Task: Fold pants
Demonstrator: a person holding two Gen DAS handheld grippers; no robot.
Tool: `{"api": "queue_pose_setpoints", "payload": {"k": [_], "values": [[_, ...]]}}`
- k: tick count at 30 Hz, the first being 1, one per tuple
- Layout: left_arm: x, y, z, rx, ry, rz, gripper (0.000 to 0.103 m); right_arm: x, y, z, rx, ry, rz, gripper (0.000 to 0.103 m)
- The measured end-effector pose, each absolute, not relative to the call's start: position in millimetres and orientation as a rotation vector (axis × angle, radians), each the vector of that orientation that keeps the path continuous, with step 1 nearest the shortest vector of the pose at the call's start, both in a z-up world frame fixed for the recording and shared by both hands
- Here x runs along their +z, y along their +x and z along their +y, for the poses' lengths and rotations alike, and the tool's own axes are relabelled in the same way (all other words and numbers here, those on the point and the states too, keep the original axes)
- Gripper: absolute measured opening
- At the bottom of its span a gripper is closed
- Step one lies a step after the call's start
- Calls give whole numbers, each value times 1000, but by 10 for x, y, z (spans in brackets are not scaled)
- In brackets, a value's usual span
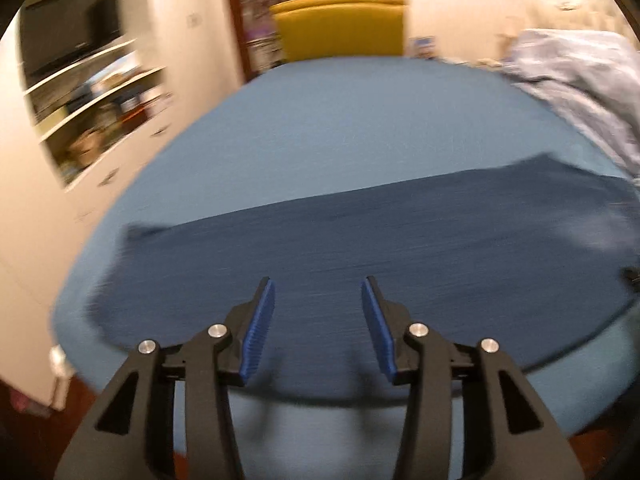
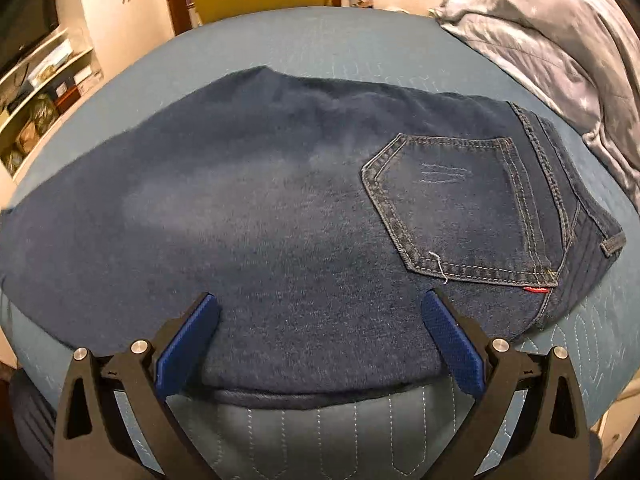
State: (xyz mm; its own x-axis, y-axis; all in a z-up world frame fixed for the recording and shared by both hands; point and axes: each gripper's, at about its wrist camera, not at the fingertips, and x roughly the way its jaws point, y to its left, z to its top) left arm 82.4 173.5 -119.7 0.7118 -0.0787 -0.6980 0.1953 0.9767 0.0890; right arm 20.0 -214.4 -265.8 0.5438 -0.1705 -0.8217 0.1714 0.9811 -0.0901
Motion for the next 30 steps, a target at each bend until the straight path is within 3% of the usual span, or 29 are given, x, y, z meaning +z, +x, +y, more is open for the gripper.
{"api": "queue_pose_setpoints", "payload": {"k": [4, 9, 15, 24, 30], "values": [[-1230, 671, 720, -298, 126, 769, 51, -2698, 200, -2112, -215, -30, 983, 98], [-1550, 683, 26, -361, 158, 836, 53, -2710, 188, -2111, -218, -38, 980, 98], [-1984, 686, 14, -316, 190, 880, 64, -2708, 199, -2108, -215, -35, 979, 98], [-2004, 643, 182, -314, 173, 864, 66, -2629, 203, -2083, -227, -49, 995, 98], [-1965, 578, 349, -344, 153, 851, 67, -2346, 154, -1700, -97, -33, 859, 98]]}}
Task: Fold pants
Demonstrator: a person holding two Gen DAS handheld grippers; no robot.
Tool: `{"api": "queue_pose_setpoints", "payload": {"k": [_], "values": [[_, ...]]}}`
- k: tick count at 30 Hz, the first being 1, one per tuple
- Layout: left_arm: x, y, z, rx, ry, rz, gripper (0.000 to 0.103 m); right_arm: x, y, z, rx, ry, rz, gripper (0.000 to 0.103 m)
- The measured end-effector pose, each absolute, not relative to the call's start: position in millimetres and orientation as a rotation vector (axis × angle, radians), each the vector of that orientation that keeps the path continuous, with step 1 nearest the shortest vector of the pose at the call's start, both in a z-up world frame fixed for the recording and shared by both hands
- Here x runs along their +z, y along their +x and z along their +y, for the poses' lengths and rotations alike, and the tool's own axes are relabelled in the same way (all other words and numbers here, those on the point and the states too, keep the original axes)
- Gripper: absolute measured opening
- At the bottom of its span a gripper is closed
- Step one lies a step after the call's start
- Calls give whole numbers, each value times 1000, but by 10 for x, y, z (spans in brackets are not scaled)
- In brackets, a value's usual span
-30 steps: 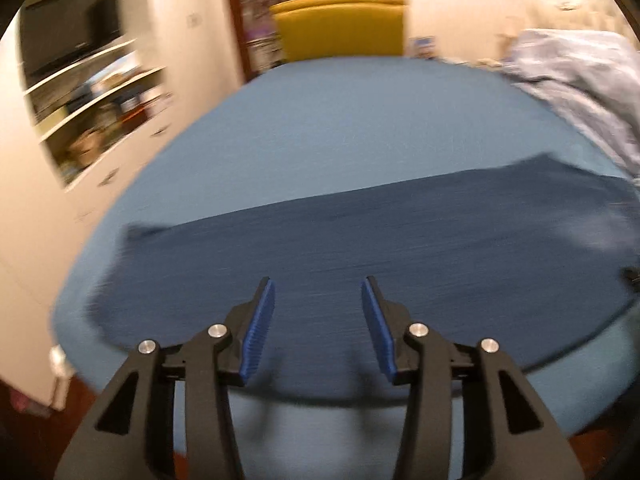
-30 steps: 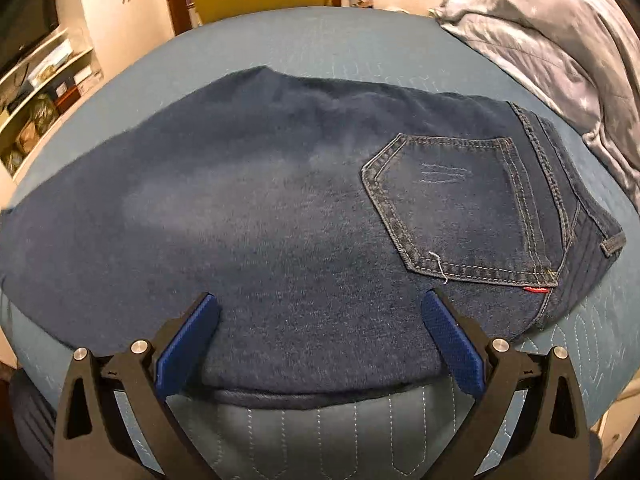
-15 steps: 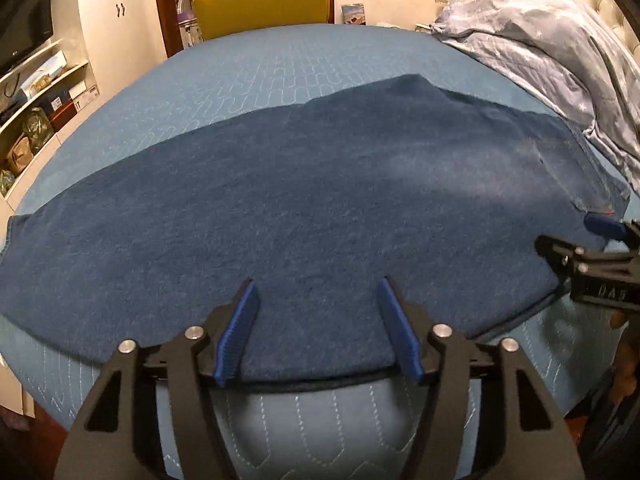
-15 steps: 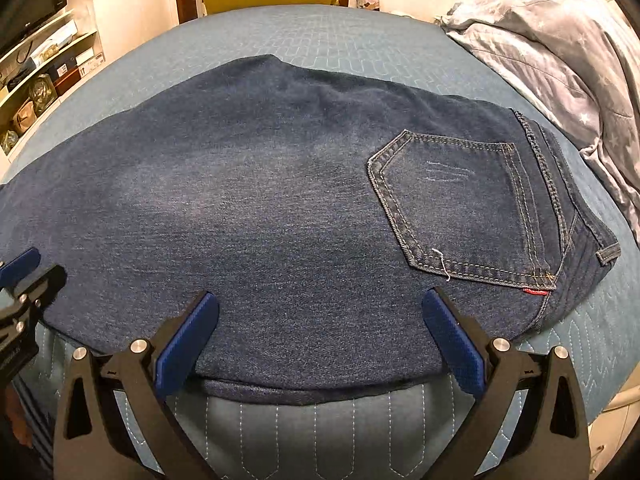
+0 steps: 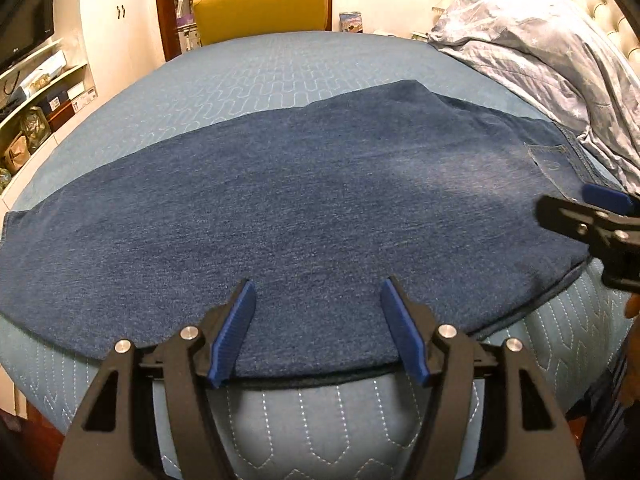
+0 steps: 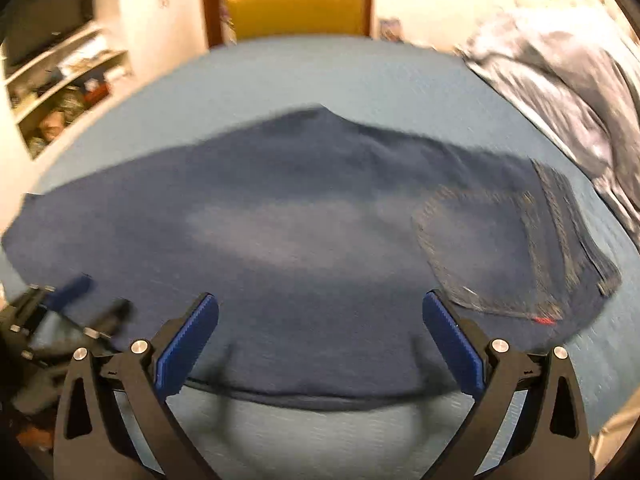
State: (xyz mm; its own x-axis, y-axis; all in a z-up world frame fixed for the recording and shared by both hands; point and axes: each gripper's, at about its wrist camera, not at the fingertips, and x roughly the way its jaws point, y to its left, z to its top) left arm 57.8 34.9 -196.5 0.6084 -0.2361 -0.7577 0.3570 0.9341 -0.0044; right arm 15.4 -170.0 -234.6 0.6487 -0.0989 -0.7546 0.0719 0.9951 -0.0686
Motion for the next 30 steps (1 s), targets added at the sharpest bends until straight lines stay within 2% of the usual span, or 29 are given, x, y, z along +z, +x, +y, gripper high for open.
{"api": "queue_pose_setpoints", "payload": {"k": [2, 5, 15, 18, 19, 20, 22, 25, 30], "values": [[-1946, 577, 404, -359, 144, 851, 69, -2408, 192, -1529, -54, -59, 854, 98], [-1927, 575, 571, -336, 132, 845, 82, -2618, 213, -1402, -43, -111, 917, 98], [-1913, 952, 1809, -90, 83, 853, 83, -2771, 136, -1443, -31, -115, 926, 98], [-1856, 1305, 2297, 104, 57, 915, 81, -2755, 175, -1451, -33, -117, 945, 98], [-1785, 1420, 2402, 165, 48, 918, 77, -2748, 196, -1451, -35, -117, 951, 98], [-1700, 1498, 2425, 181, 39, 899, 68, -2741, 207, -1452, -34, -118, 961, 98], [-1476, 1659, 2239, 71, 26, 836, 67, -2663, 252, -1473, -24, -112, 978, 98], [-1333, 1818, 1623, -149, 66, 787, 67, -2368, 325, -1645, -33, -83, 895, 98], [-1483, 2051, 666, -373, 107, 833, 64, -1983, 806, -2380, -124, -25, 807, 98]]}}
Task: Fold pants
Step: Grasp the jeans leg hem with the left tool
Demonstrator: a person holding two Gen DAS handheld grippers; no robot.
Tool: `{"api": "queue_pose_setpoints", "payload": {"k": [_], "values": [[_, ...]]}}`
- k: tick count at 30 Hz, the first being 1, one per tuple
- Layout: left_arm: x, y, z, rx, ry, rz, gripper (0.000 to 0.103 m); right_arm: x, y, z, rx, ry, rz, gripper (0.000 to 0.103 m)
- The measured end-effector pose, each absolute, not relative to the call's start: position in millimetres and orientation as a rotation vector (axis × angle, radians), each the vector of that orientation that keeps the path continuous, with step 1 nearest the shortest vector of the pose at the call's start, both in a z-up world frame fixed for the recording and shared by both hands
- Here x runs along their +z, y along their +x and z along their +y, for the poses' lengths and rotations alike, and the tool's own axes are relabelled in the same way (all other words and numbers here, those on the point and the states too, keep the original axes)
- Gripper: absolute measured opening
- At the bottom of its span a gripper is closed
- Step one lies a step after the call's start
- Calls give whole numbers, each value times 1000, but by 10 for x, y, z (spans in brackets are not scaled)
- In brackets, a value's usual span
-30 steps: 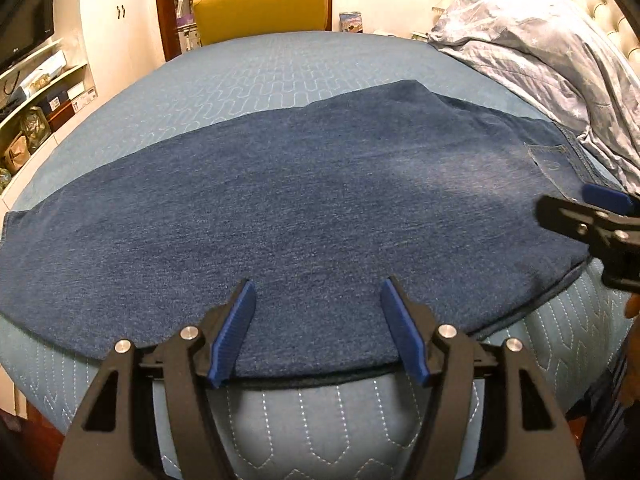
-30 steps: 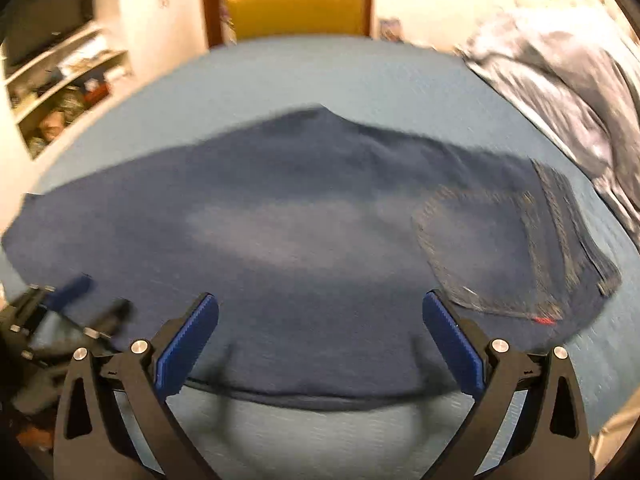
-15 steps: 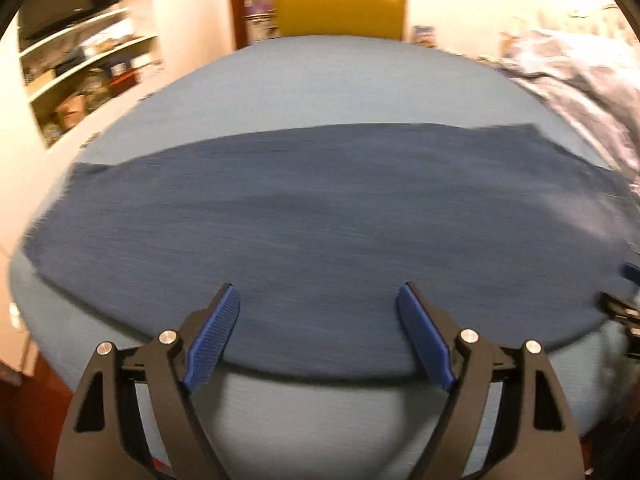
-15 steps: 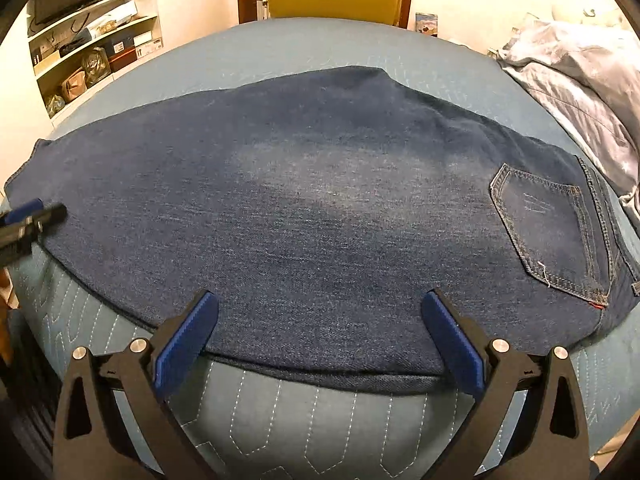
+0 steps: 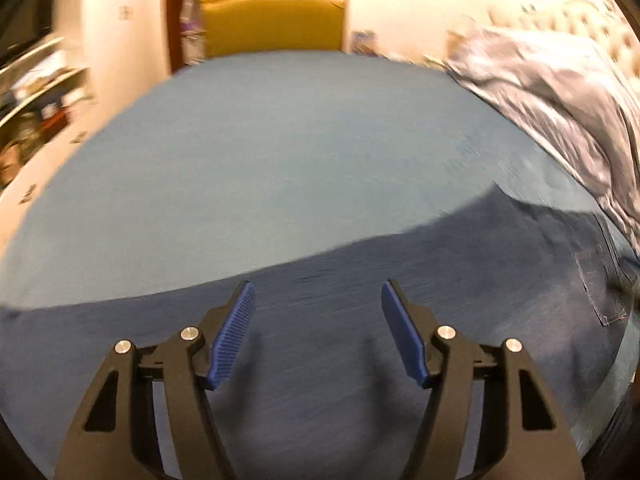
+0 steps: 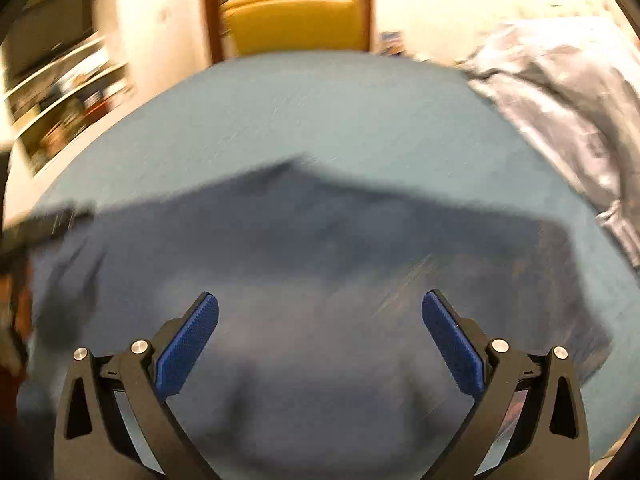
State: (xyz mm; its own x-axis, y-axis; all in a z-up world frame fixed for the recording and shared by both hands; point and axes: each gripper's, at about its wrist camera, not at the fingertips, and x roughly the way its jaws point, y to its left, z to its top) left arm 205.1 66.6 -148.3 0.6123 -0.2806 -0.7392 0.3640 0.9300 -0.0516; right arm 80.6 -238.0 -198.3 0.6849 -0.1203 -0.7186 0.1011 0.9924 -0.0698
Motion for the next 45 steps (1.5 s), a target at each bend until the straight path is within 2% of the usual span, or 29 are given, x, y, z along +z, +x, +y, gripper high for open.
{"api": "queue_pose_setpoints", "payload": {"k": [5, 7, 9, 11, 13, 17, 21, 24, 29, 34, 40, 41, 42, 43, 45], "values": [[-1753, 2297, 172, -440, 218, 889, 60, -2150, 1570, -3328, -124, 2, 899, 98], [-1873, 2401, 216, -382, 265, 899, 63, -2287, 1701, -3654, -183, -34, 950, 94], [-1889, 2622, 534, -313, 180, 920, 63, -2315, 1671, -3857, -102, -12, 935, 91], [-1898, 2789, 829, -210, 150, 936, 66, -2348, 1633, -3810, -88, -81, 932, 91], [-1836, 2838, 1103, -143, 67, 933, 64, -2403, 1593, -3726, -116, -157, 919, 91], [-1712, 2605, 1092, -229, 106, 885, 65, -2417, 1512, -3673, -138, -161, 898, 91], [-1858, 2425, 1403, -230, 86, 933, 65, -2317, 1425, -3574, -186, -183, 898, 92], [-1906, 2397, 1984, -133, 57, 927, 65, -2057, 1308, -3307, -182, -192, 821, 94], [-1815, 2442, 3132, 96, 14, 923, 65, -1800, 1288, -2176, 40, -173, 827, 95], [-1540, 2017, 3723, 34, -22, 870, 65, -1976, 1269, -896, 263, -120, 900, 95], [-1835, 1562, 4270, 29, 44, 928, 65, -2347, 1207, 172, 415, -138, 1000, 94], [-1893, 1526, 4479, 58, 46, 928, 48, -2390, 1210, 295, 421, -157, 1001, 94], [-1885, 1521, 4602, 32, 16, 905, 46, -2431, 1247, 400, 418, -172, 1010, 94], [-1879, 1531, 4667, 31, 3, 896, 46, -2452, 1281, 448, 414, -174, 1018, 94], [-1798, 1591, 4872, 271, 85, 898, 61, -2466, 1391, 573, 404, -181, 1017, 94]]}}
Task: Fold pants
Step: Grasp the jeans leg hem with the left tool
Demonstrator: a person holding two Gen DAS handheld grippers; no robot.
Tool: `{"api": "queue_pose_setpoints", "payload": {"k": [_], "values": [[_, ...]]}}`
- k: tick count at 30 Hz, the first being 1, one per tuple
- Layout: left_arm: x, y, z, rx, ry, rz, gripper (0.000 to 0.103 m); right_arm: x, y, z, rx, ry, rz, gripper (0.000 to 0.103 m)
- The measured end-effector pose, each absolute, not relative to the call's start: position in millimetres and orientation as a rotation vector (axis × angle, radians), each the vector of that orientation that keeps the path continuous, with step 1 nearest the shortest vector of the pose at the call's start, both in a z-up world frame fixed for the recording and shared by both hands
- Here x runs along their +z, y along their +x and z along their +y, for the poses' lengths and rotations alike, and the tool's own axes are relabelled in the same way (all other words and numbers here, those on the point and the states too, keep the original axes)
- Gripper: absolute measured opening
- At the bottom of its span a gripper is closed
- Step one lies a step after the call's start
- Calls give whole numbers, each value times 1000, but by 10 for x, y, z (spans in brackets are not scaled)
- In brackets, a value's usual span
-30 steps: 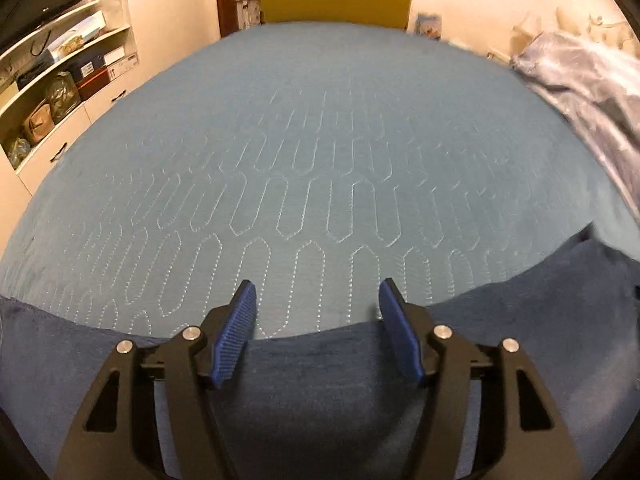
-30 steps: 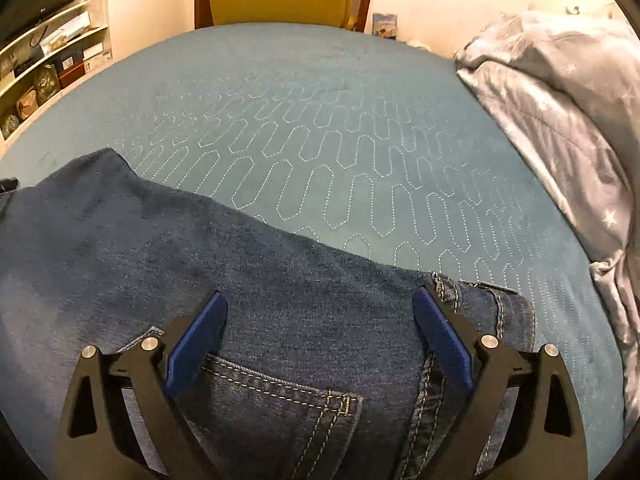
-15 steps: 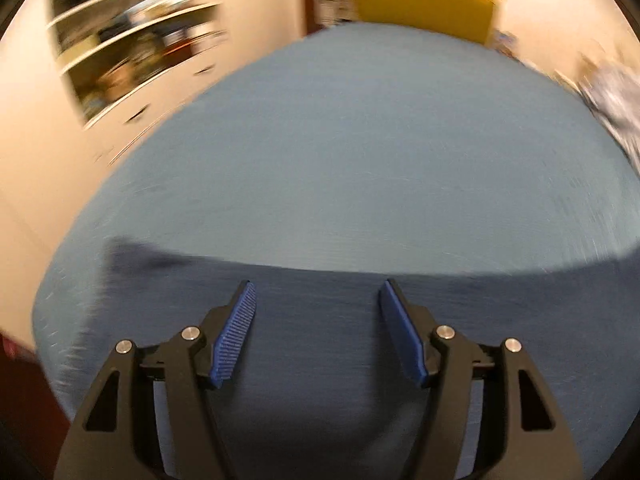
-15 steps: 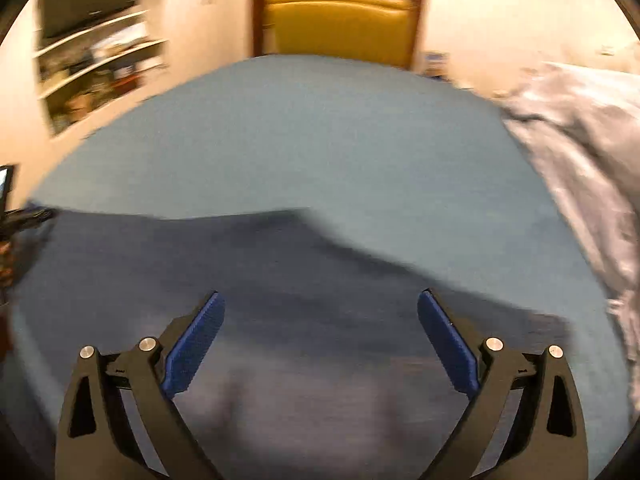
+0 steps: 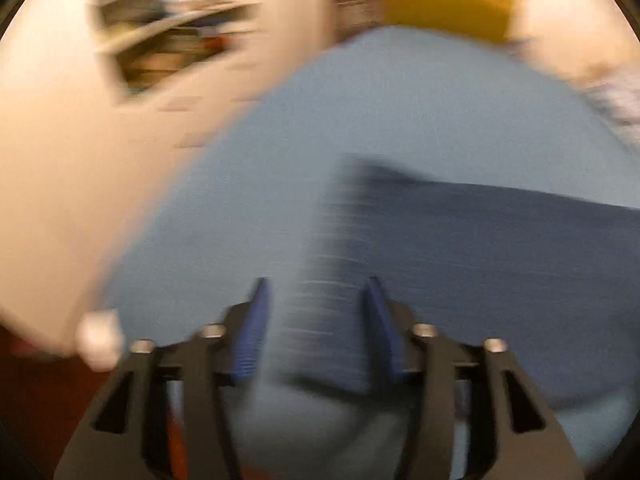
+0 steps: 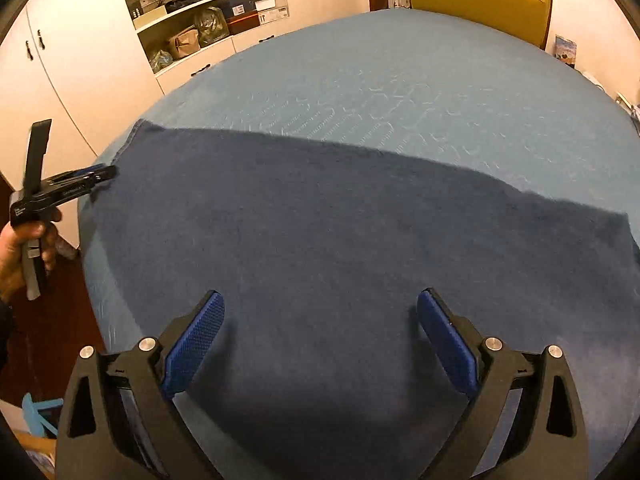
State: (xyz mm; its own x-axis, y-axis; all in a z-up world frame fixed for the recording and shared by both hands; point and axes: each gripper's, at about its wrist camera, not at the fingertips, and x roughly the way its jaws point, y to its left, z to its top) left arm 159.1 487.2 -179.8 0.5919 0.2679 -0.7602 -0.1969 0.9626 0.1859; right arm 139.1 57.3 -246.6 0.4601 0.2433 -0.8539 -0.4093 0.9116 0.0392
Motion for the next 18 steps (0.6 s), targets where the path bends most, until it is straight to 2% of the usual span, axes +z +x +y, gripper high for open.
{"api": "queue_pose_setpoints", "payload": {"k": [2, 5, 11, 18], "values": [[-1634, 1468, 5180, 286, -73, 815, 62, -2494, 1497, 664, 362, -225, 996, 94], [-1613, 1113, 5495, 267, -329, 792, 62, -2556, 1670, 646, 269, -244, 1000, 93], [-1939, 522, 5416, -1, -717, 770, 58, -2702, 1854, 503, 160, -223, 1030, 97], [-2184, 572, 5468, -32, -914, 735, 56, -2747, 1932, 580, 144, -223, 1030, 98]]}}
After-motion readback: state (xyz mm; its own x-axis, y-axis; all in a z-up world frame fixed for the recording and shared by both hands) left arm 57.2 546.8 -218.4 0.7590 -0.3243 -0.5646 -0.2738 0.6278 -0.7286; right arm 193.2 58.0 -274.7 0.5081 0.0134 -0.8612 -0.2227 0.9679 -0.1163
